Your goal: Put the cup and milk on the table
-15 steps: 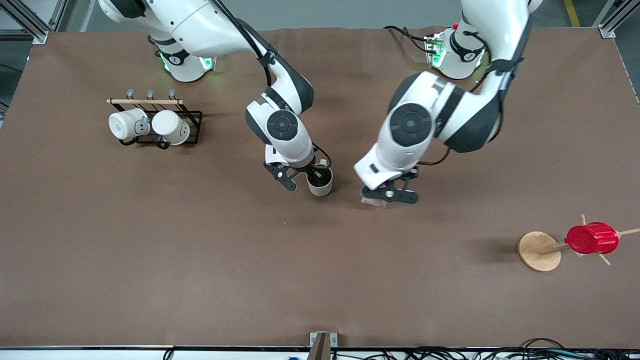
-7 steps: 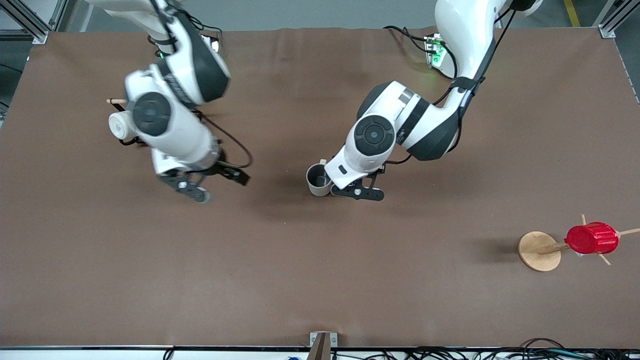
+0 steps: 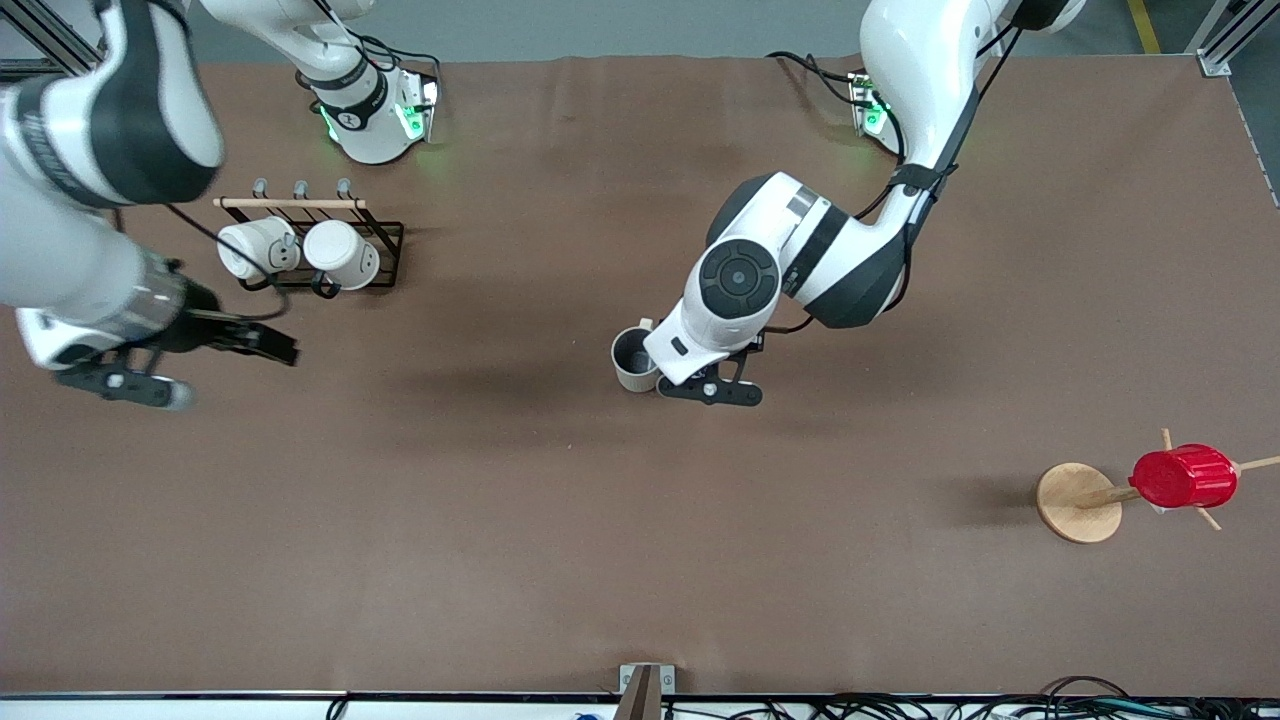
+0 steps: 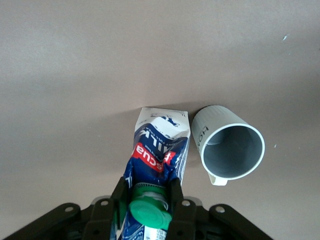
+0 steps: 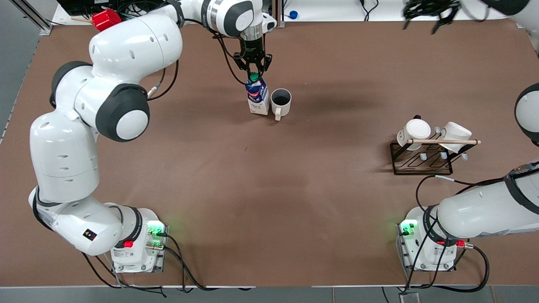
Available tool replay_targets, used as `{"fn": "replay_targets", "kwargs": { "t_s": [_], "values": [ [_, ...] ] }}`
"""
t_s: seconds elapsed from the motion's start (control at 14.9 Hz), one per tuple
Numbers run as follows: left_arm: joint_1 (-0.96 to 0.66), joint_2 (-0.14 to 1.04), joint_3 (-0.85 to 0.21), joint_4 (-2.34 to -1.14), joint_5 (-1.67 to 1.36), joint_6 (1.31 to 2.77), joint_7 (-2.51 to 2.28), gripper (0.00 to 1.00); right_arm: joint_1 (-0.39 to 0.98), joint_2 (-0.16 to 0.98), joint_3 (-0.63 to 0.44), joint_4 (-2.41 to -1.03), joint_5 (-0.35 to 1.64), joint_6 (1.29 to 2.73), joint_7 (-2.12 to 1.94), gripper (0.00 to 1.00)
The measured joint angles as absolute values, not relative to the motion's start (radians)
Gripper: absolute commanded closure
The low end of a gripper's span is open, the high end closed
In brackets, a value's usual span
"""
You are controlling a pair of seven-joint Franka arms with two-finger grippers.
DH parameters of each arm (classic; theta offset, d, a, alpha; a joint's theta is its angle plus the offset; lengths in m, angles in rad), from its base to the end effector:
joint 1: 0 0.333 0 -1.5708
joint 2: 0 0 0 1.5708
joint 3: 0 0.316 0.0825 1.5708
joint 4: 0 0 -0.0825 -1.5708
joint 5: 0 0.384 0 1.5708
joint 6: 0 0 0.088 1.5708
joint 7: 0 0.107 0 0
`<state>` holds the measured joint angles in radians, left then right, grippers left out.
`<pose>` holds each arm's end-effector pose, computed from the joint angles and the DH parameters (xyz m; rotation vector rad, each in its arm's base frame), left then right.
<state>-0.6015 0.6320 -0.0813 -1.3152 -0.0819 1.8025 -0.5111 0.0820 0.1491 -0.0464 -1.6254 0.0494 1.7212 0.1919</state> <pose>0.5561 -0.4453 0.3579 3.0955 -0.2092 -0.2949 0.6028 0.0277 0.5250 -3.0944 0.2554 0.0893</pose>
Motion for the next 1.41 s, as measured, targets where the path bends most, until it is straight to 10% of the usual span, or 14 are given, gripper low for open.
{"fn": "replay_targets", "kwargs": {
  "t_s": [0.13,0.34,1.41],
  "values": [
    [-0.604,0.632,-0.081,-1.315,-0.077,1.802,-0.511,0.64,0.079,0.136,-0.121,-1.589,0.051,1.667,0.045,0.00],
    [-0.614,0.632,-0.082,-1.315,-0.076,1.802,-0.519,0.00,0.045,0.131,-0.163,-1.517,0.051,1.615,-0.085,0.00],
    [-0.301,0.375,-0.076,-1.402,-0.051,1.780,-0.249,0.00,0.016,0.131,-0.163,-1.445,0.037,1.528,-0.127,0.00]
  ]
}}
